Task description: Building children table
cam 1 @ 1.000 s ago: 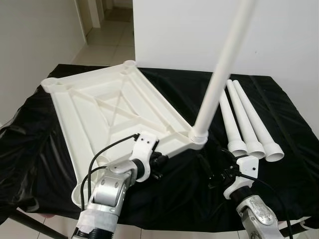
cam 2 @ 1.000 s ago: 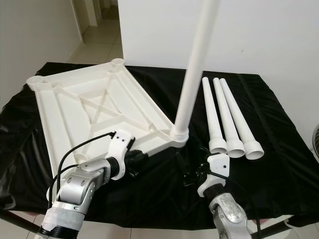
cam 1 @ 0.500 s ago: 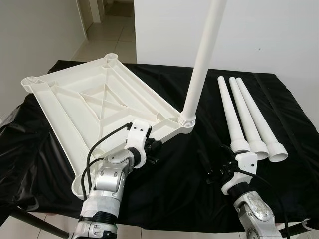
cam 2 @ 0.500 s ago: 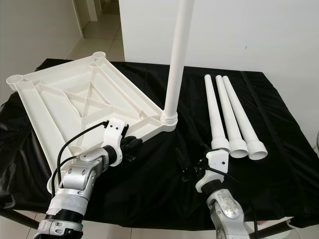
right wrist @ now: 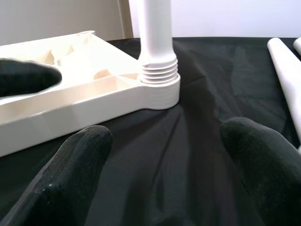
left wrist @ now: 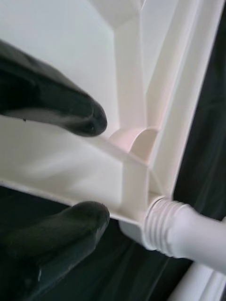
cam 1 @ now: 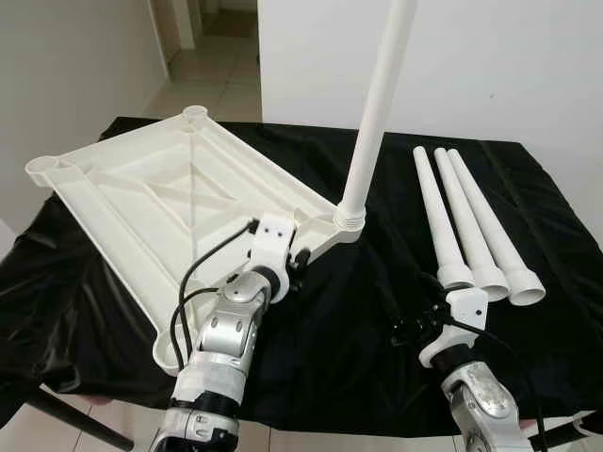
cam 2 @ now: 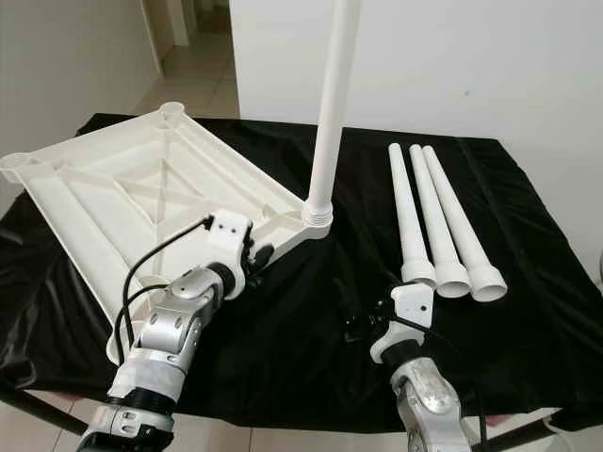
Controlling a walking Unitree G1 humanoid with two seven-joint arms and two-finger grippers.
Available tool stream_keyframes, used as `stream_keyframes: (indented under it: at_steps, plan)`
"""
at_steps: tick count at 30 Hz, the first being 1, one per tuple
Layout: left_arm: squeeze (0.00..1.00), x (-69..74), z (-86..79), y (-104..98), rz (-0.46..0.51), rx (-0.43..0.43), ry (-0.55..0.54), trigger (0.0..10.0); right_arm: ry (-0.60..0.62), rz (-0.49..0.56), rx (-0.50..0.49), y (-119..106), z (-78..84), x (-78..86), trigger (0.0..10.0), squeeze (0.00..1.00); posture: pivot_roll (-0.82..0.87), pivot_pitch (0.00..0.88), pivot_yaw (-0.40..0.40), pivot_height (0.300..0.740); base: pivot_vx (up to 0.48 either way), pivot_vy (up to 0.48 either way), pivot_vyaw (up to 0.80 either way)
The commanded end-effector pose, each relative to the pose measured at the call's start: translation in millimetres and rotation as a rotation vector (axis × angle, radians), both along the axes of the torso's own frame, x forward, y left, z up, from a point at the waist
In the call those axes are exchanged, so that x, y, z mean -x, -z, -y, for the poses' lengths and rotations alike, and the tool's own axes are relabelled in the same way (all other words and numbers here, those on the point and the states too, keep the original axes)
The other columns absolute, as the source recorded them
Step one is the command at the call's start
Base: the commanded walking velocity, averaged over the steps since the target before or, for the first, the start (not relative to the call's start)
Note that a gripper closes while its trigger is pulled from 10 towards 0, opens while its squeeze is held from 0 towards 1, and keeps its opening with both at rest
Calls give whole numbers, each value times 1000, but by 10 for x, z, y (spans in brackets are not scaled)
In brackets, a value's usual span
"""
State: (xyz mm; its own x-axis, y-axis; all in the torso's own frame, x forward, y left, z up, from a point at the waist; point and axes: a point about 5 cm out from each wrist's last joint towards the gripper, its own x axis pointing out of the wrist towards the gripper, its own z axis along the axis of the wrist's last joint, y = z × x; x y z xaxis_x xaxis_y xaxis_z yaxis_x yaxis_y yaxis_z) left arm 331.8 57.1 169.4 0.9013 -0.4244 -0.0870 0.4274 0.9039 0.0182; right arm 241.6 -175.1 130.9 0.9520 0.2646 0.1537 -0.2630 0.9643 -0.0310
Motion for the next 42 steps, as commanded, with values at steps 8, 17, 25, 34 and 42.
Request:
stream_keyframes:
  at_steps: [8,17,25,34,42]
  plan:
    - [0,109,166,-157,88,-5,105,10000,-1,-5,15,34,-10,-12,10000,0,-41,66,26,740,0,0,0]
    - [0,237,-92,-41,93,-234,186,10000,5,-3,15,29,-16,-17,10000,0,-38,72,27,740,0,0,0]
    - [0,346,-445,147,-12,-400,229,10000,11,3,4,23,-40,-39,10000,0,-33,73,27,740,0,0,0]
    - [0,448,-768,142,-74,-398,300,10000,14,11,-4,17,-58,-66,10000,0,-26,65,32,740,0,0,0]
    - [0,534,-1001,23,-86,-363,410,10000,14,10,-7,29,-76,-67,10000,0,-20,67,34,740,0,0,0]
